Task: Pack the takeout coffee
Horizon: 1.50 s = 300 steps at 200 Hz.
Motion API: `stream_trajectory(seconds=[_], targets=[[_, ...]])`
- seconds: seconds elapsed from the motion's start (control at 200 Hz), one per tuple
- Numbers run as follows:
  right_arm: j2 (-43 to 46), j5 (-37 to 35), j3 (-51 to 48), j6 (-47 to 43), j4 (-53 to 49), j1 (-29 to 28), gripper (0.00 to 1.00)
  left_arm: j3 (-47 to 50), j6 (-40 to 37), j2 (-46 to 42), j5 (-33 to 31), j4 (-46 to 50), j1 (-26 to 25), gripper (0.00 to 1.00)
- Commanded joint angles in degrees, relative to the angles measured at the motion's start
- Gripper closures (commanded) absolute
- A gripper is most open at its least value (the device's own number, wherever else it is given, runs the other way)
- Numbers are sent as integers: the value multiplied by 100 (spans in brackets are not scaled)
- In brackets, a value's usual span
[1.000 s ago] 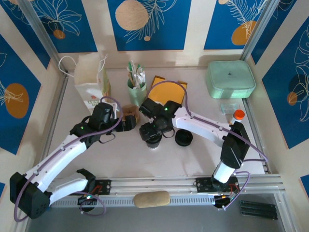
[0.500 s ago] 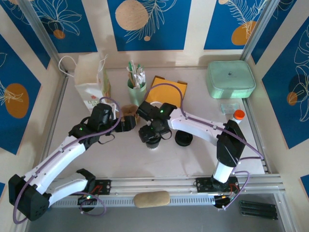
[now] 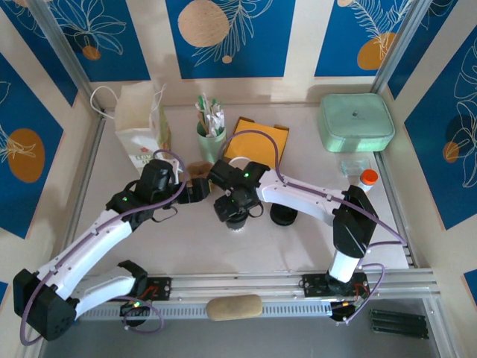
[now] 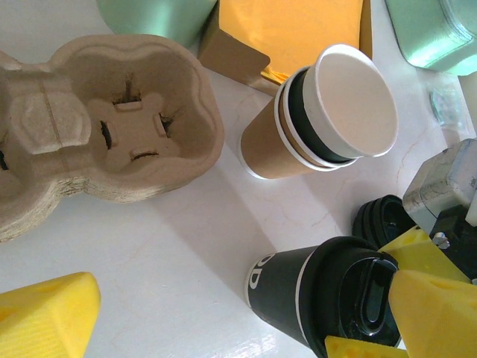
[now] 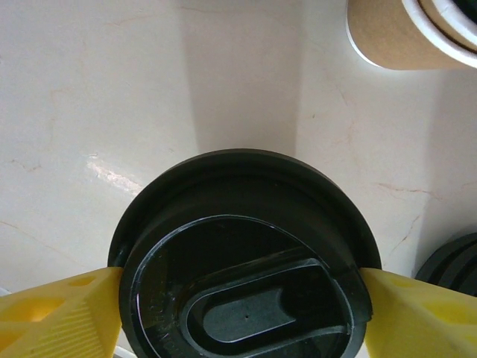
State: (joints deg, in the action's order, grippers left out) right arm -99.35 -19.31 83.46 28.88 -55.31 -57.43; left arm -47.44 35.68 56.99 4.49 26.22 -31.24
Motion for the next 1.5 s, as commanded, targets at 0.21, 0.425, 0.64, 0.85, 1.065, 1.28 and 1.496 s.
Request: stream_trajectory(seconds=[0.21,0.425,0.64,0.85,1.065,1.28,1.496], targets=[[127,117,-56,33,-78,-72,28,-6,33,-69,90,-32,49,1],[566,51,63,61,-165,-15,28,-66,27,-51,159,-28,54,0],[1306,233,78,85,-213,340,29,-327,44,44,430,-13,40,1],[2111,453,2,-19,-286,1172,29,-756,75,182,658,-32,-69,1],[2637,650,-195,-350,-319,2613,29,-1275,6,583,582,-66,-497,0],[2441,574,-349,-699,-255,3947,29,-1755,-129,1231,299,-84,-1011,1],[1774,277,-329,-805,-93,4601,29,-2102,-180,1774,263,-202,-1291,1]])
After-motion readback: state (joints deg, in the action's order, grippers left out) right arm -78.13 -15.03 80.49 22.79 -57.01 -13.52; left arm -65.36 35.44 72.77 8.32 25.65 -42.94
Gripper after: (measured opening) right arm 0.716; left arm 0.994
